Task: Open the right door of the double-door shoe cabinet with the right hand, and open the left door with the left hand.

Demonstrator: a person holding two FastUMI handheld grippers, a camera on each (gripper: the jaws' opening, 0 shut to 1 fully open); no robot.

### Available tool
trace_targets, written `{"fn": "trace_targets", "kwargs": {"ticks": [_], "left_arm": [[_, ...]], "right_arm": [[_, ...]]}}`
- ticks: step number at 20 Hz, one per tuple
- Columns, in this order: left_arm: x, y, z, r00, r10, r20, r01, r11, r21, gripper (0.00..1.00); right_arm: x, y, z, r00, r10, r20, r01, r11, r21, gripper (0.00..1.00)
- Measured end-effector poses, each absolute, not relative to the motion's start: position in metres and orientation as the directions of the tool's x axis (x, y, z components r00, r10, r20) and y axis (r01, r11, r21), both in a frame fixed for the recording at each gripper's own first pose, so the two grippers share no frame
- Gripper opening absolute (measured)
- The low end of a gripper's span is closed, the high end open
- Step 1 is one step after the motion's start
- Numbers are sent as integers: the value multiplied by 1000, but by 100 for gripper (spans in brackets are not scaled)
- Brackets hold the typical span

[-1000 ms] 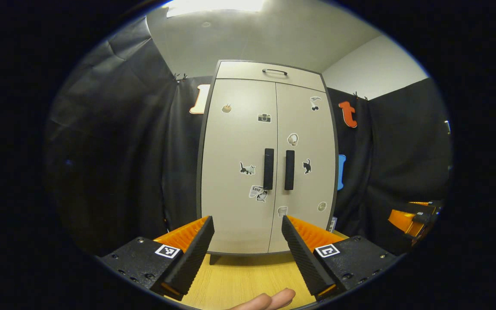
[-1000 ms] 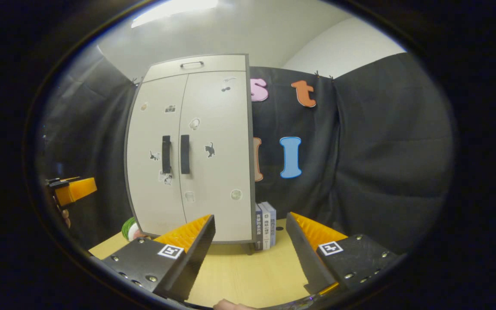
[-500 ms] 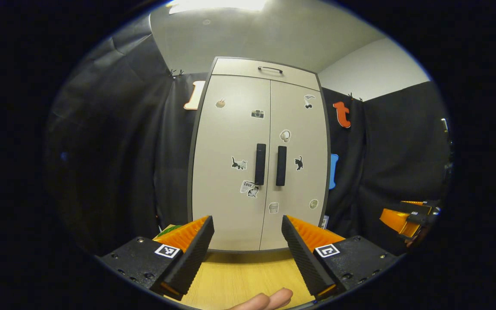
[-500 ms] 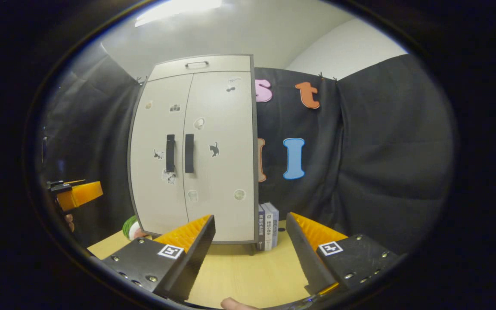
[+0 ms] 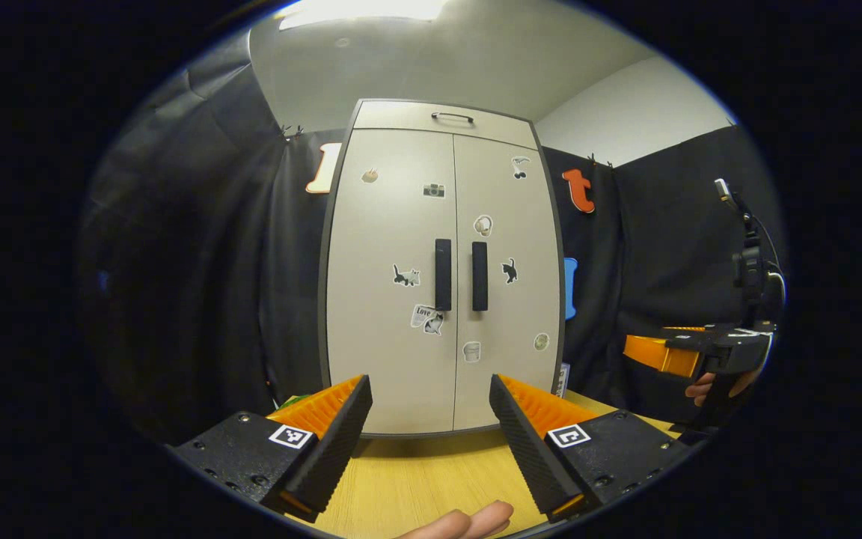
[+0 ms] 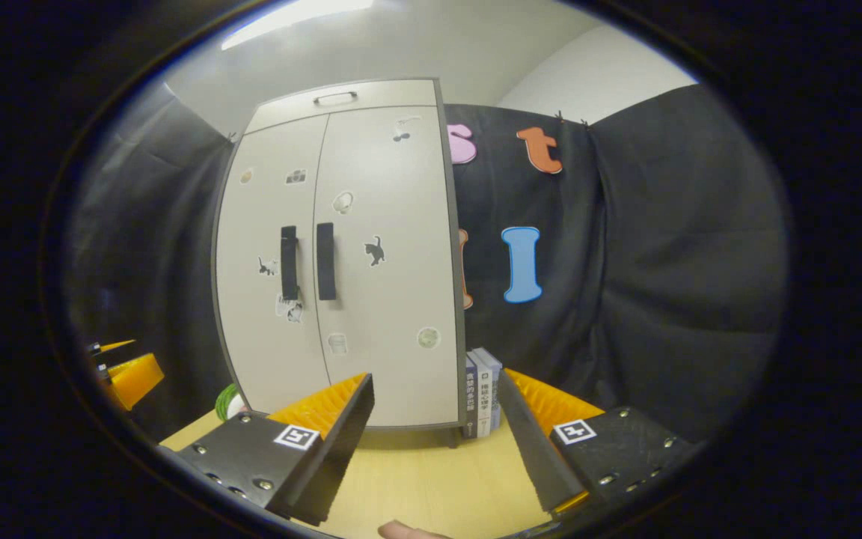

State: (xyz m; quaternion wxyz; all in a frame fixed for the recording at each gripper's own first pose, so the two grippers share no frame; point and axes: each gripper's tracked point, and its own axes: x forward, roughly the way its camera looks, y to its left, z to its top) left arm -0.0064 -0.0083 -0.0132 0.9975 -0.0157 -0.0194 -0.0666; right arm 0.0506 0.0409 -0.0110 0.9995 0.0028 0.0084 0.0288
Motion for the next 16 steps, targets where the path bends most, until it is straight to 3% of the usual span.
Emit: {"fn": "trace_targets", "kwargs": {"ticks": [5,6,8,12,13,16], "left_arm": [[0,-2,-43,988,-153,-11,152,987,-57,99],[1,5,-49,989,-146,-20,145,988,-61,99],[3,17,-59,990,-136,-32,133,989,-66,99],[12,54,-76,996,-66,-67,63,997,-52,99],[13,60,-78,996,-55,-68,51,997,-53,99],[14,85,-80,998,-17,-58,13,998,-62,99]], "right_arm": [[106,83,5,994,108,-15,-108,994,-13,98],[119,95,13,993,118,-6,-118,993,-22,94],[145,123,35,989,144,35,-141,988,-57,98],[194,185,62,980,199,29,-196,978,-77,98],[204,194,64,983,185,20,-183,981,-67,94],[234,225,85,982,185,40,-182,981,-66,98]]}}
